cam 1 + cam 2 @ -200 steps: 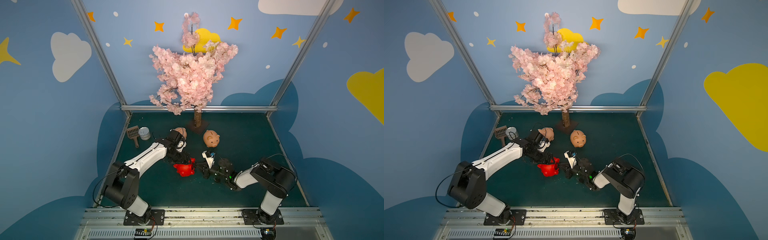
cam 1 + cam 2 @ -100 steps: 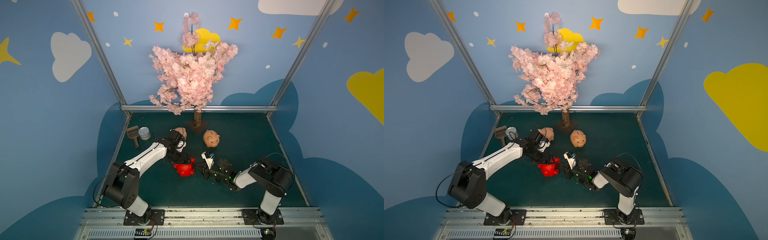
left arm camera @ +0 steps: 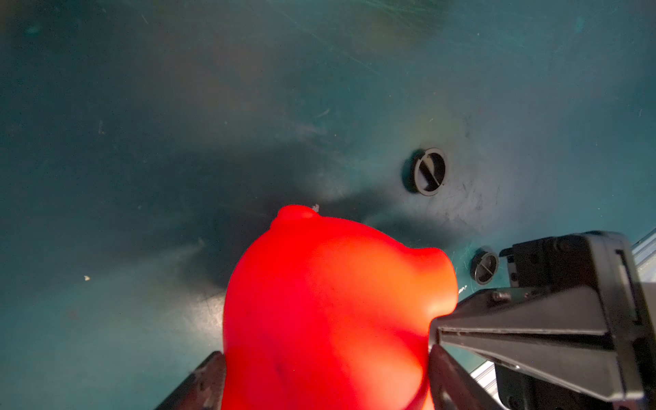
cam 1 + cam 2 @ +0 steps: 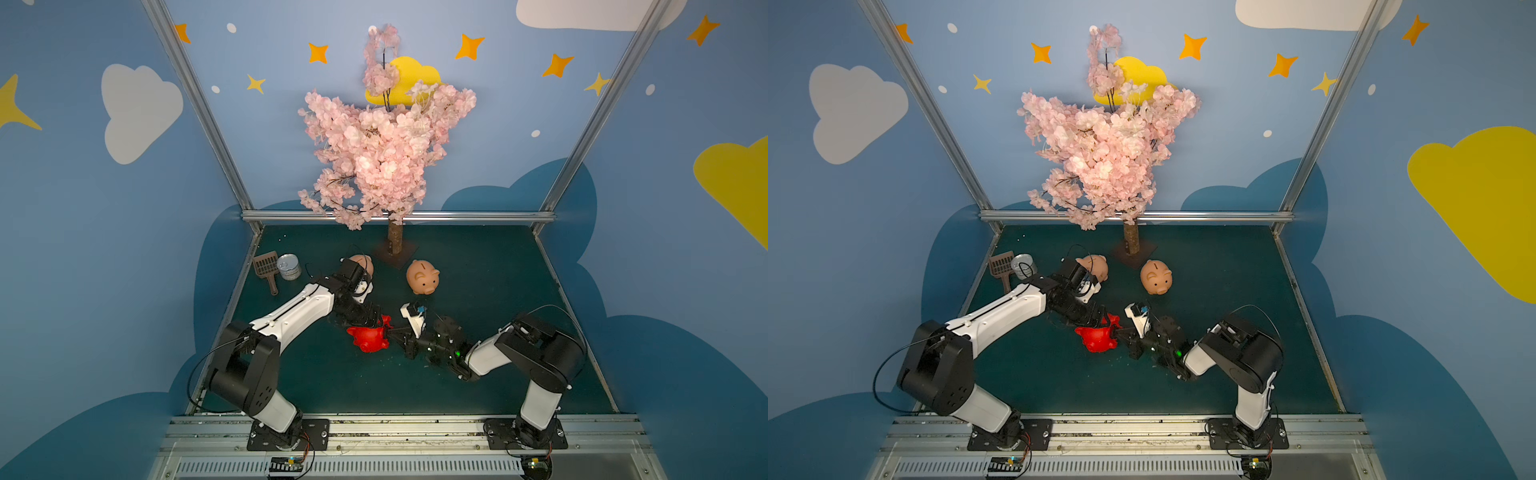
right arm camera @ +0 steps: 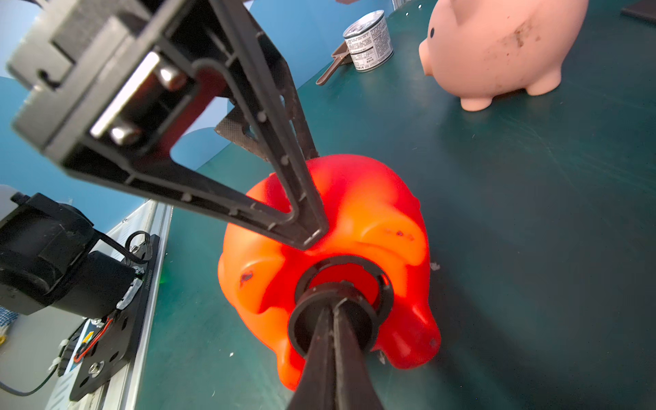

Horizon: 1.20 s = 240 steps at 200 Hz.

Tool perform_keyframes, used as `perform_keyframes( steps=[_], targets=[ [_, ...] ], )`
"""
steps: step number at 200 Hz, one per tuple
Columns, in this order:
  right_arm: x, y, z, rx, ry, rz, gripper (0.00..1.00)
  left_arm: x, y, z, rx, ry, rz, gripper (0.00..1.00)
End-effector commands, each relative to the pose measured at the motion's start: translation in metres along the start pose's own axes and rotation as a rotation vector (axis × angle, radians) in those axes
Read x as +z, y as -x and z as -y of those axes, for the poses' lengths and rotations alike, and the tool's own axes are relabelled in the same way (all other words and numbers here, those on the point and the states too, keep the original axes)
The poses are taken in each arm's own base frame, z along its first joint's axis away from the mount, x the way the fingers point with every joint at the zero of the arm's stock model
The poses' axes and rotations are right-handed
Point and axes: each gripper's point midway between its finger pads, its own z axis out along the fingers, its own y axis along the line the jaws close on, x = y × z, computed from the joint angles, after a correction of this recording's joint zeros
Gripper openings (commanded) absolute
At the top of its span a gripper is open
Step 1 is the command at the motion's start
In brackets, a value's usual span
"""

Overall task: Close piggy banks
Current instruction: Insert the knob into the piggy bank.

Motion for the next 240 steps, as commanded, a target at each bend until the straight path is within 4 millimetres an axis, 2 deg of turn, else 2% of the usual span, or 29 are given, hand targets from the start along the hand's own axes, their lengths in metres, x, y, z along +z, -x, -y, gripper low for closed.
perform_keyframes(
  steps=[1, 140, 240],
  targets=[
    [0.007, 0.0, -0.004, -0.003, 0.025, -0.002, 0.0, 0.03, -0.033, -0.016, -0.034, 0.042, -0.143, 0.84],
    [0.006, 0.012, 0.005, 0.026, -0.035, 0.045, 0.0, 0.032, -0.032, -0.015, -0.042, 0.027, -0.143, 0.83],
    [0.007, 0.022, 0.0, 0.037, -0.013, 0.064, 0.0, 0.034, -0.034, -0.015, -0.044, 0.026, -0.149, 0.83]
  ],
)
